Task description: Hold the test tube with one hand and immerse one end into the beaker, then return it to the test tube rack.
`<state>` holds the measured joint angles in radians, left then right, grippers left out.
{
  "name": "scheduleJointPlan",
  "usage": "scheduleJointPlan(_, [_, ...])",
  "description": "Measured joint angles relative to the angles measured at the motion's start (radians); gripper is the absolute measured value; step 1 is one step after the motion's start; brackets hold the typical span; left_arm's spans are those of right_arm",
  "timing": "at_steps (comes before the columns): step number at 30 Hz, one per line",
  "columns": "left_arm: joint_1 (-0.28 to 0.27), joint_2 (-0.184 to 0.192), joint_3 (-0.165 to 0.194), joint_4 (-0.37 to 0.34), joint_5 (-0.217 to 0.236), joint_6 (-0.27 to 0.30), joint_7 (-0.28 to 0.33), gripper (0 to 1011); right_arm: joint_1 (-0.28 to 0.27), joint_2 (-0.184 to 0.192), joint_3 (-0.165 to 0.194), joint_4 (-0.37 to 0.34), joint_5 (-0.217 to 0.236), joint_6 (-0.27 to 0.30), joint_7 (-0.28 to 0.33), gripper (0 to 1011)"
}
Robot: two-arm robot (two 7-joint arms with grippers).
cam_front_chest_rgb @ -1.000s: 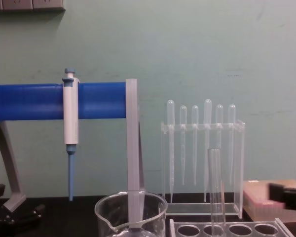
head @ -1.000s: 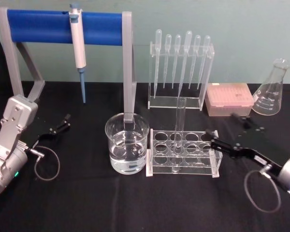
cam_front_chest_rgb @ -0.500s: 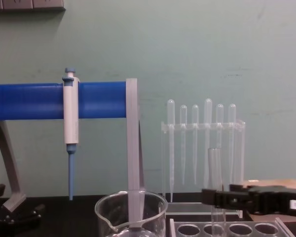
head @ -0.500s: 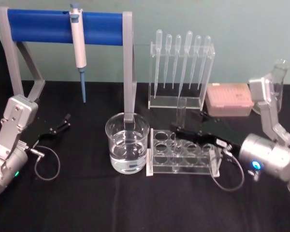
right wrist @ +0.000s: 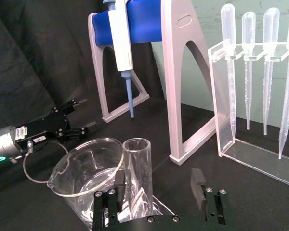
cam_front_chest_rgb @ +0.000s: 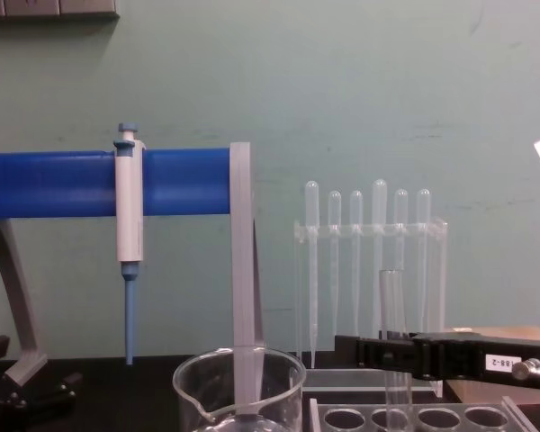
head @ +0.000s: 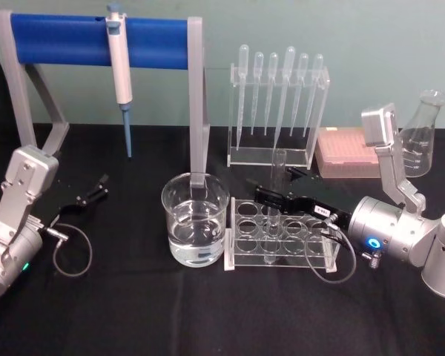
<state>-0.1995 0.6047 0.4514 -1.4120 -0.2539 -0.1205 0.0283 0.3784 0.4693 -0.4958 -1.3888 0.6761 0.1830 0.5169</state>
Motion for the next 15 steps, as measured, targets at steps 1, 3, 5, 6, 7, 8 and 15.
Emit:
scheduleJointPlan(1, [0.000,0.000,0.000,0.000,0.000,0.000,0.000,1000,0.000,0.000,0.000,-0.001,0.001,0.001,0.000,863])
scheduleJointPlan(3, [0.000,0.000,0.000,0.000,0.000,0.000,0.000,1000,-0.002,0.000,-0.002,-0.008,0.002,0.004,-0.005,812])
scheduleJointPlan(5, [0.000,0.000,0.000,0.000,0.000,0.000,0.000,1000,-0.007,0.004,-0.002,-0.021,0.002,0.005,-0.013,734])
scheduleJointPlan(6, [0.000,0.000,0.000,0.000,0.000,0.000,0.000,1000,-0.009,0.006,-0.002,-0.026,0.002,0.005,-0.016,715])
scheduleJointPlan(7, [0.000,0.000,0.000,0.000,0.000,0.000,0.000,1000,-0.012,0.008,-0.002,-0.033,0.001,0.005,-0.020,681])
scheduleJointPlan(8, [0.000,0.000,0.000,0.000,0.000,0.000,0.000,1000,-0.016,0.014,-0.001,-0.046,-0.001,0.006,-0.027,633])
scheduleJointPlan(15, [0.000,0.000,0.000,0.000,0.000,0.000,0.000,1000,-0.035,0.041,0.005,-0.094,-0.014,0.017,-0.051,420])
